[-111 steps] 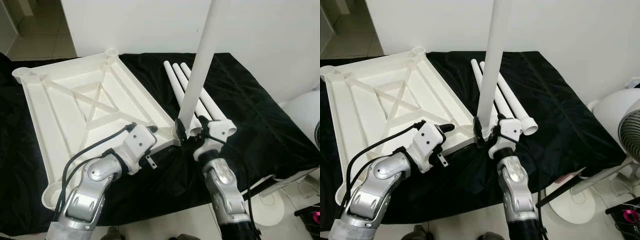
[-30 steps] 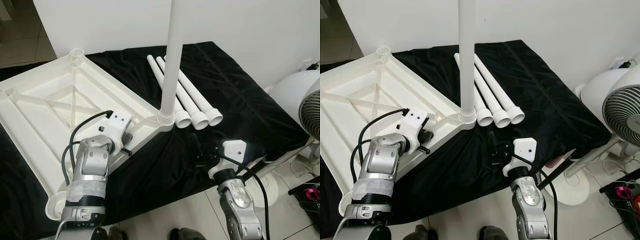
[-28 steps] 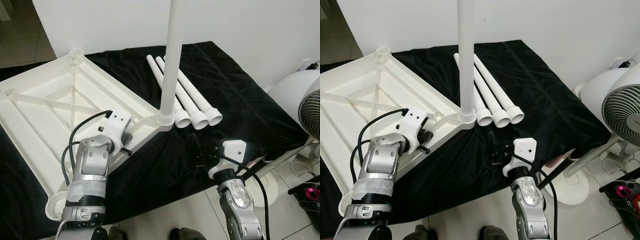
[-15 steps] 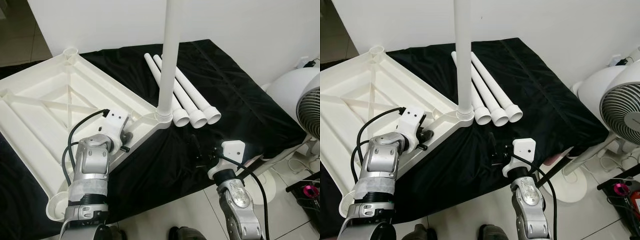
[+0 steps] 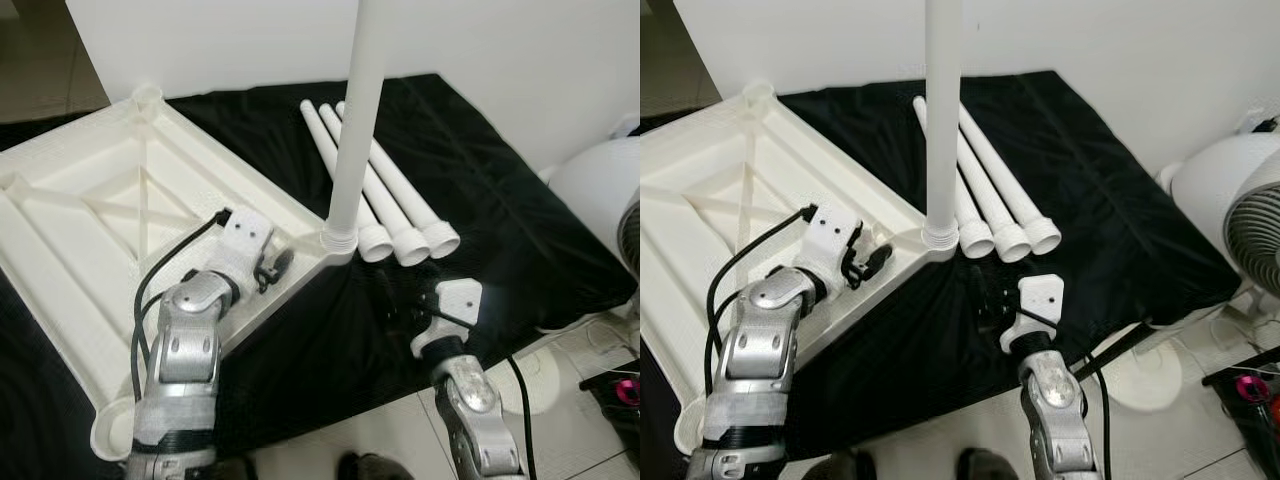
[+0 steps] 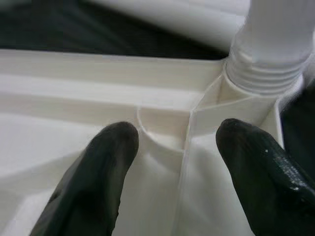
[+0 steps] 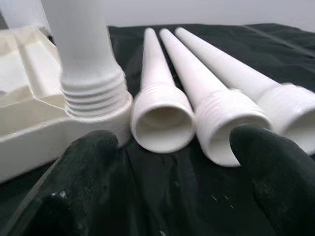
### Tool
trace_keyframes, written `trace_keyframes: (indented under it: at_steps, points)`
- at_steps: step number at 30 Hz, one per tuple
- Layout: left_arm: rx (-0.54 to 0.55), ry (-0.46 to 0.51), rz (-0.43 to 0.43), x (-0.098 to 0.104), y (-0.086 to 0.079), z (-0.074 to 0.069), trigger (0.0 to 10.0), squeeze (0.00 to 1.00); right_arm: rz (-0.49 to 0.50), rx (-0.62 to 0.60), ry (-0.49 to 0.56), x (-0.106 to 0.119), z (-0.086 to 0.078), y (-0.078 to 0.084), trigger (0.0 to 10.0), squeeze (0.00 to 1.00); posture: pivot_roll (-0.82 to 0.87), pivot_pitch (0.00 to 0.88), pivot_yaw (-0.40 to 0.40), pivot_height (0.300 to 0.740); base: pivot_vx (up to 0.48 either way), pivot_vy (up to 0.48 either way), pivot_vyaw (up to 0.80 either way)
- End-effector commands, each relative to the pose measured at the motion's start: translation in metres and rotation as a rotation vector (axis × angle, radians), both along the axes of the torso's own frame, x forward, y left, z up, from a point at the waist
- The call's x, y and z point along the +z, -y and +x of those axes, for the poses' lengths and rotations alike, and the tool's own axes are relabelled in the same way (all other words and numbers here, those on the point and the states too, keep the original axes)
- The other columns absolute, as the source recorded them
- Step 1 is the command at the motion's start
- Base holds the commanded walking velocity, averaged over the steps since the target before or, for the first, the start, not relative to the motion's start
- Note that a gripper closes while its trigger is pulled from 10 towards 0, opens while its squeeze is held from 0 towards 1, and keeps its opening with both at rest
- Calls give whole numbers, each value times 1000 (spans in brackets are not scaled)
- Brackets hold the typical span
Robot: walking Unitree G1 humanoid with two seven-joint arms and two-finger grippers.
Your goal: Building children table
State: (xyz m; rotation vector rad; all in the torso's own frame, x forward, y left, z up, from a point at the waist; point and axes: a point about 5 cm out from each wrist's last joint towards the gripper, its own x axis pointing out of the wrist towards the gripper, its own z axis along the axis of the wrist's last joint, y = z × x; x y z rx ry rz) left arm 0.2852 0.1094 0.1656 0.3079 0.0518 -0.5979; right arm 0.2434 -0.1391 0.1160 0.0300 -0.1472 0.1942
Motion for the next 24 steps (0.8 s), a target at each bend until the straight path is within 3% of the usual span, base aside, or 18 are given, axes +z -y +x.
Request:
trace_keyframes:
  at_steps: [1,3,4,5,6,9,10,11,16,17,21,23,24]
  points:
    - [-174,48,-28,3,8,-20,10000,0,-4,7,-9,-4,-1,-1,10000,0,-64,25,-1,740,0,0,0]
    - [-174,48,-28,3,8,-20,10000,0,-4,7,-9,-4,-1,-1,10000,0,-64,25,-1,740,0,0,0]
    - [-272,40,-62,4,5,-34,10000,0,-6,9,-9,-4,0,-1,10000,0,-63,25,1,740,0,0,0]
    - [-272,40,-62,4,5,-34,10000,0,-6,9,-9,-4,0,-1,10000,0,-63,25,1,740,0,0,0]
    - [-330,-24,-98,3,-3,-42,10000,0,-6,9,-8,-5,1,-1,10000,0,-63,25,1,740,0,0,0]
    - [-355,-73,-124,2,-8,-46,10000,0,-6,9,-8,-5,1,-1,10000,0,-51,23,3,740,0,0,0]
    - [-372,-88,-107,1,-21,-50,10000,0,-5,10,-7,-5,2,-1,10000,0,-42,20,4,740,0,0,0]
    - [-372,-88,-107,1,-21,-50,10000,0,-5,10,-7,-5,2,-1,10000,0,-42,20,4,740,0,0,0]
    - [-421,-188,-67,-3,-61,-66,10000,0,3,15,-3,-5,5,-4,10000,0,-38,17,6,740,0,0,0]
    - [-421,-188,-67,-3,-61,-66,10000,0,3,15,-3,-5,5,-4,10000,0,-38,17,6,740,0,0,0]
    - [-382,-231,8,-5,-88,-67,10000,0,0,15,3,-4,8,-4,10000,0,-28,14,4,740,0,0,0]
    - [-382,-231,8,-5,-88,-67,10000,0,0,15,3,-4,8,-4,10000,0,-28,14,4,740,0,0,0]
    - [-360,-235,32,-5,-96,-66,10000,0,-2,15,6,-4,9,-4,10000,0,-27,13,4,740,0,0,0]
